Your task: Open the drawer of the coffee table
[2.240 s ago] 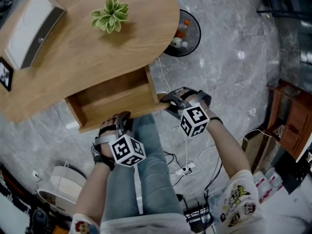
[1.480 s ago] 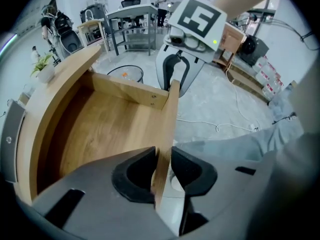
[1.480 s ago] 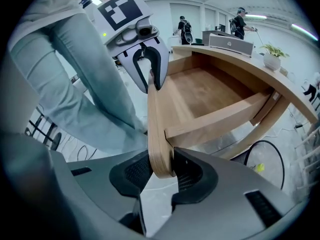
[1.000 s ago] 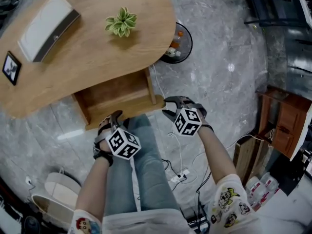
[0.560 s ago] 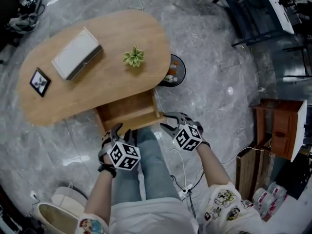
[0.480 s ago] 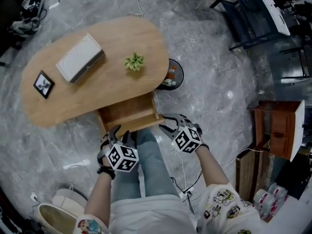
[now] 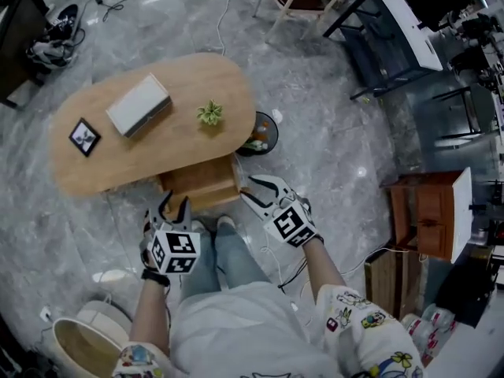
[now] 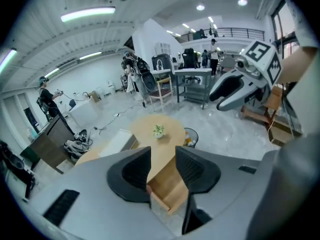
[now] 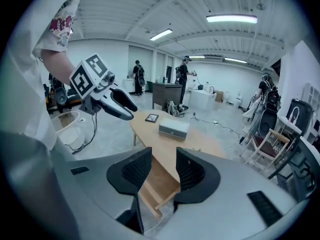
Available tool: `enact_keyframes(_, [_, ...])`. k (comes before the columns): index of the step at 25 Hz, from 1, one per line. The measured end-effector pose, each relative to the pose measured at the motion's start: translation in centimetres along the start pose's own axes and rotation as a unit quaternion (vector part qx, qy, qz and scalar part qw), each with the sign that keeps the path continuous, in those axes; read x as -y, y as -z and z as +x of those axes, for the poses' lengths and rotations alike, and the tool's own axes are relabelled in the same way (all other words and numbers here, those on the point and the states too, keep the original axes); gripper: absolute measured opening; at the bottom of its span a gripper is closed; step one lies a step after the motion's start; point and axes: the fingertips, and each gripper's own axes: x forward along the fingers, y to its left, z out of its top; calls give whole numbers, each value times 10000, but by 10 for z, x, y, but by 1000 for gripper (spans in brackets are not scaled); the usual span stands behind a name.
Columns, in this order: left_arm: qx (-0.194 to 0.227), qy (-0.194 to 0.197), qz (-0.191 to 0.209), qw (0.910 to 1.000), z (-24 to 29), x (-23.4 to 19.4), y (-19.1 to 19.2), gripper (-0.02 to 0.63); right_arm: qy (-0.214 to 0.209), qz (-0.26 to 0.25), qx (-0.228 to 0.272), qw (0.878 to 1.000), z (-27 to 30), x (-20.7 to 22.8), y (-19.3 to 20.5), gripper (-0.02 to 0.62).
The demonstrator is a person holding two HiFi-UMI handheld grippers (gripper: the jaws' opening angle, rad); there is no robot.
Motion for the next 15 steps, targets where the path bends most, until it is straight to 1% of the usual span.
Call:
enact_keyframes(3, [355,-211,-272,9988,-26,-7,-32,149,-62,-23,242,9997,-21,4,-30,141])
enact_keyframes(6, [688,-394,-580,9952,-56,-6,-55,146,-70,-126,428,9990,-41,6,-54,141])
enact_keyframes(8, [909,-487,-831,9912,-73,-1,-69,143,-31,-50,648,9979,-56,10,-69,141])
enact_keyframes(11, [1248,-512,-1232,9832,-98,11,-84,135,81,175,1066,9941,-80,15,-93,138])
enact_keyframes(14, [1536,-516,-1453,9760,-121,19,-96,123,118,348,1482,9883,-100,15,-114,133])
enact_keyframes(15, [1628,-523,-1490,9739,-128,19,-99,118,109,373,1611,9862,-105,13,-120,120])
